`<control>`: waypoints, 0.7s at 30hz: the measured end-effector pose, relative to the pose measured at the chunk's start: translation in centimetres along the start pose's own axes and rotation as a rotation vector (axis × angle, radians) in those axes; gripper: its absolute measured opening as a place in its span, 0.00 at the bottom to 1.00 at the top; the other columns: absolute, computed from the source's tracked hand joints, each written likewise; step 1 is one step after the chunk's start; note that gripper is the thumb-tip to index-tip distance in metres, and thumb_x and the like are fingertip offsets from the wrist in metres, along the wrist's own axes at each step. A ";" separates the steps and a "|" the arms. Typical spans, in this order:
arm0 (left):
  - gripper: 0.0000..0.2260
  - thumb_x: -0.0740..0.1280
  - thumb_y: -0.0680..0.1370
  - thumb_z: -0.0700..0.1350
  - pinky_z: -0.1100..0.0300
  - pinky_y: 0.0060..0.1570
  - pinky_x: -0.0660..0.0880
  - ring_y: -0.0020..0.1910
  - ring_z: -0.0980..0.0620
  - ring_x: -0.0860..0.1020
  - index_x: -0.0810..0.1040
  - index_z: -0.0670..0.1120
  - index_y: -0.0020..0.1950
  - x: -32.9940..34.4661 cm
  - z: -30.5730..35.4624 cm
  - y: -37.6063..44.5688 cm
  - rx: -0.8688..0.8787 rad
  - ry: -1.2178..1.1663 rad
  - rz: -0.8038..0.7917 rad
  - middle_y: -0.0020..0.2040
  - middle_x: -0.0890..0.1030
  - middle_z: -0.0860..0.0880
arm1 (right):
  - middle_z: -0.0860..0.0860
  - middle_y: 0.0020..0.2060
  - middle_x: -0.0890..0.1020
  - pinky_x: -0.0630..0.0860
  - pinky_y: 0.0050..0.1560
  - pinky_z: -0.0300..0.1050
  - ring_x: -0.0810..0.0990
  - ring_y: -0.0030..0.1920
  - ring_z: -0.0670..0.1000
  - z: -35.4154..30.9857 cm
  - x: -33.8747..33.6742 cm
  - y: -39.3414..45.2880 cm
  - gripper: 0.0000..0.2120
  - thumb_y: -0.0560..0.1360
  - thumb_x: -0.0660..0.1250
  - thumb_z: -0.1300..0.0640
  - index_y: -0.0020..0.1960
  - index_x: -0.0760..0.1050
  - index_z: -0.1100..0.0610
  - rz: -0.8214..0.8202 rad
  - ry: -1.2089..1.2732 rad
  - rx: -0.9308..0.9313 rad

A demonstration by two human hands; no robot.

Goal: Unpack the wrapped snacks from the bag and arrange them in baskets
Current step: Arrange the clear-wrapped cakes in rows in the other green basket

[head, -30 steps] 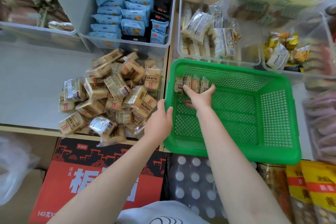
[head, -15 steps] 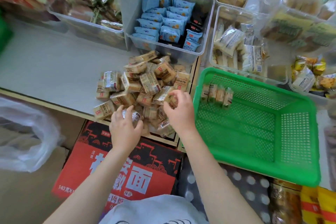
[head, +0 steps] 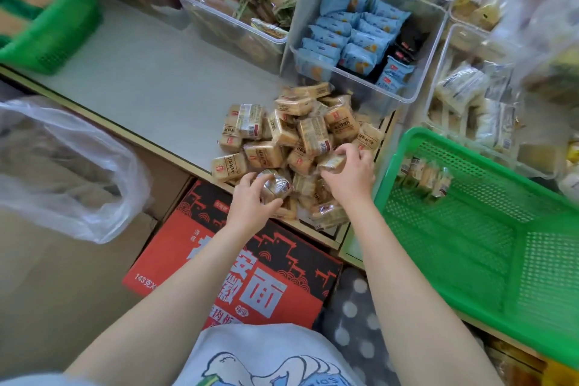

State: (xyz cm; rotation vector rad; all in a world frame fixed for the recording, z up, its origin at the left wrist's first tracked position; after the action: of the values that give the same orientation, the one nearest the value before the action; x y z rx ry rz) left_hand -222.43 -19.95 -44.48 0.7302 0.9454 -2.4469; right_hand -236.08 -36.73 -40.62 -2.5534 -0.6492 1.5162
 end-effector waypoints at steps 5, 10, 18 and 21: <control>0.30 0.73 0.75 0.54 0.50 0.67 0.67 0.71 0.45 0.65 0.68 0.54 0.75 -0.5 1.2 0.2 -0.030 0.058 0.075 0.69 0.71 0.46 | 0.52 0.58 0.66 0.75 0.60 0.48 0.74 0.56 0.54 0.0 -2.2 -3.9 0.22 0.71 0.76 0.49 0.61 0.71 0.47 -0.002 0.241 -0.005; 0.22 0.70 0.75 0.57 0.58 0.53 0.74 0.58 0.49 0.76 0.74 0.56 0.68 -3.5 2.5 -1.1 -0.122 -0.327 -0.031 0.57 0.76 0.50 | 0.51 0.55 0.80 0.78 0.55 0.49 0.81 0.53 0.53 1.0 -2.9 -8.3 0.19 0.68 0.74 0.36 0.55 0.76 0.42 -0.225 0.623 0.116; 0.22 0.60 0.82 0.56 0.44 0.59 0.79 0.54 0.38 0.82 0.77 0.41 0.67 -3.4 5.8 -4.9 -0.282 -0.994 -0.428 0.58 0.81 0.37 | 0.43 0.44 0.84 0.73 0.44 0.32 0.82 0.44 0.42 -0.3 -2.3 -10.8 0.28 0.72 0.59 0.29 0.56 0.79 0.51 -0.395 0.646 0.087; 0.25 0.64 0.78 0.64 0.47 0.59 0.78 0.57 0.40 0.82 0.76 0.49 0.68 -2.5 6.5 -5.2 -0.170 -0.882 -0.531 0.58 0.83 0.41 | 0.45 0.43 0.84 0.74 0.45 0.41 0.82 0.44 0.46 0.6 -2.2 -10.4 0.19 0.76 0.63 0.34 0.54 0.77 0.48 -0.329 0.579 0.050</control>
State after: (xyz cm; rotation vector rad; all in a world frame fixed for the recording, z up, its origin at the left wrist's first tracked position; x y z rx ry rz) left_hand -225.41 -20.55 -36.30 -0.7175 1.0066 -2.6204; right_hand -240.68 -28.27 -36.04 -2.4982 -0.8635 0.6374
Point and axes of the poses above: each hand's wrist, its own y-axis towards the middle knuckle, its own x-axis out of the palm, z = x × y, the point moved 2 cm from there along y, towards the middle knuckle
